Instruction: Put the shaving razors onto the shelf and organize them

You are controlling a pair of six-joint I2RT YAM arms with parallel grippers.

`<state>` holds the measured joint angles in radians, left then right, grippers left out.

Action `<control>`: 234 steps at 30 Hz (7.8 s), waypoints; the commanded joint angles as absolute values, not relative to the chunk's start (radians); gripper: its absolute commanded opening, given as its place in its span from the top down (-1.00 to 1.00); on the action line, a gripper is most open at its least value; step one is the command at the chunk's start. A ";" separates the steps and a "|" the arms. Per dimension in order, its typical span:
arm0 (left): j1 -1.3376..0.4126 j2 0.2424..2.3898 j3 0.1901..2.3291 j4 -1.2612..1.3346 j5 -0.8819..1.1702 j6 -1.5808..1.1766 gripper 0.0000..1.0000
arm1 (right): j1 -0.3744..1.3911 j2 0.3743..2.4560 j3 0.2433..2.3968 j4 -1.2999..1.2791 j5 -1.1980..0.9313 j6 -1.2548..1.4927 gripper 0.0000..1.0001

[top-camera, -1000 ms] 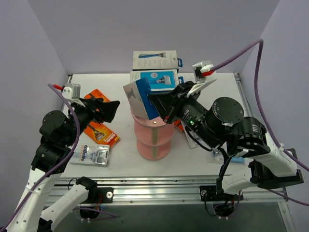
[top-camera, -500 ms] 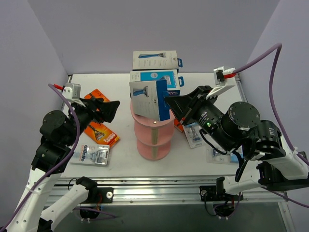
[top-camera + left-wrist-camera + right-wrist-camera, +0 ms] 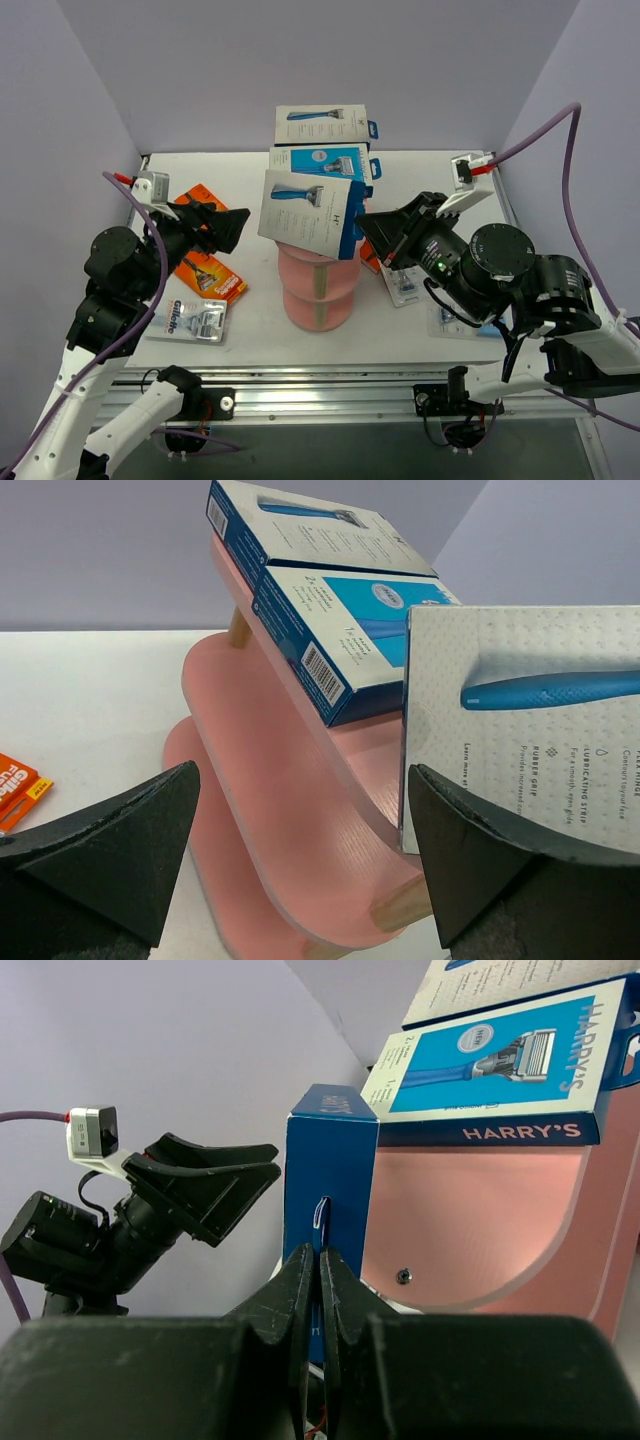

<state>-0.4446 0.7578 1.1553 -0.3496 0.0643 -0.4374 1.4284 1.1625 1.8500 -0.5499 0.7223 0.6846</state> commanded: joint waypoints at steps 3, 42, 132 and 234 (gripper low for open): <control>-0.446 0.759 1.183 -0.325 0.080 -0.445 -0.88 | 1.430 1.127 1.819 -0.552 0.730 0.749 1.00; -0.446 0.750 1.151 -0.304 0.135 -0.451 -0.88 | 1.421 1.003 1.566 -0.600 0.925 0.983 1.00; -0.486 0.897 1.115 -0.160 0.362 -0.542 -0.11 | 0.762 1.066 1.439 -0.488 0.305 0.756 1.00; -0.281 1.203 0.635 0.390 0.540 -0.933 -0.77 | 0.265 1.284 0.680 0.571 -0.612 0.979 -0.09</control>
